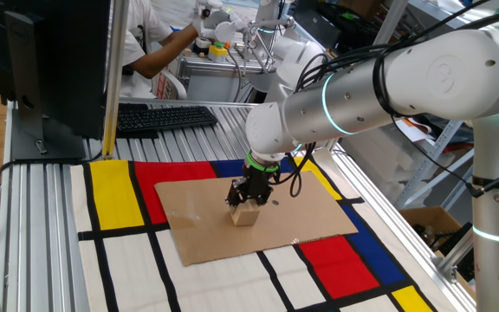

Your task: Hold a small block with the gripper and sweep it from left to right on the table

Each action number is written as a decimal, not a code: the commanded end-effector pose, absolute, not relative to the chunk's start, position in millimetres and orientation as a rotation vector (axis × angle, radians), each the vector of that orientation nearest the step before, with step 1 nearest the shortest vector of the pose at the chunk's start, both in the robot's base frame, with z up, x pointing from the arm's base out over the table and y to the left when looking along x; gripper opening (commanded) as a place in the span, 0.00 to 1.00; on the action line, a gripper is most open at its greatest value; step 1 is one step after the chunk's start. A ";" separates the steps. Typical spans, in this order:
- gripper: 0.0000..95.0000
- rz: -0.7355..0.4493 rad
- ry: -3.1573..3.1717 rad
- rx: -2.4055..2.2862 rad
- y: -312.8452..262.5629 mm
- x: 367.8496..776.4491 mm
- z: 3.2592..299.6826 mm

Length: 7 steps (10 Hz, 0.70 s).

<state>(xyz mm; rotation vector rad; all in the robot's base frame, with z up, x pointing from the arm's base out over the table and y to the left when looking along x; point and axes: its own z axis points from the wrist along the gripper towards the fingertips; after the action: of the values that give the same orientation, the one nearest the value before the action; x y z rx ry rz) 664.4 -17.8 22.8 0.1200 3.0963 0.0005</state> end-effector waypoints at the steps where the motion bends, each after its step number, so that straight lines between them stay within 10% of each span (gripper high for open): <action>1: 0.00 -0.003 3.095 0.121 -18.0 664.9 22.7; 7: 0.00 0.002 3.095 0.121 -16.7 666.4 20.9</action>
<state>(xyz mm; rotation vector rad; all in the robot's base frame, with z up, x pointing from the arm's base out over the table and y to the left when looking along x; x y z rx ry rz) 666.6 -16.8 20.8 0.1233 3.0946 0.0009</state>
